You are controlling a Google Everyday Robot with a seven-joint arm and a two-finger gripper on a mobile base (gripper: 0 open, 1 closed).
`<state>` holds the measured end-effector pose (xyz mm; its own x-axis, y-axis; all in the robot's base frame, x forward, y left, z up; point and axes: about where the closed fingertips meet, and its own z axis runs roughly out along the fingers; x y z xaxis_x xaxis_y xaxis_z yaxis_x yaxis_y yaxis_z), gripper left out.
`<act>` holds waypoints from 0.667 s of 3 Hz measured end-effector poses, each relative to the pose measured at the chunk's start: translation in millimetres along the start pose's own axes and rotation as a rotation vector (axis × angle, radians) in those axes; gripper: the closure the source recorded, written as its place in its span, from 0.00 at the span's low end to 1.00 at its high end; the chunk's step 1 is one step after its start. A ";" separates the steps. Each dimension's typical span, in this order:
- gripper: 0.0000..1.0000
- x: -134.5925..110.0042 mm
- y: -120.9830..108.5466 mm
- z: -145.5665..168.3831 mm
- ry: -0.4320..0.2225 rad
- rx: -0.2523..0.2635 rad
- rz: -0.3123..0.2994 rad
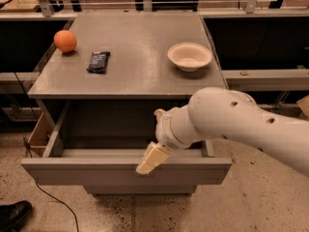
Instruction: Close top drawer
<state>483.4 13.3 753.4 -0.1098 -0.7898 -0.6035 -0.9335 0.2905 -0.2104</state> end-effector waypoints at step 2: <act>0.57 23.2 62.0 -59.9 0.080 -0.078 -0.028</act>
Offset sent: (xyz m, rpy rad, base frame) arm -0.1345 -0.0503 0.0224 -0.1120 0.1330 0.0853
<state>402.5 -19.4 772.4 -0.1075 -0.8383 -0.5345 -0.9598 0.2277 -0.1641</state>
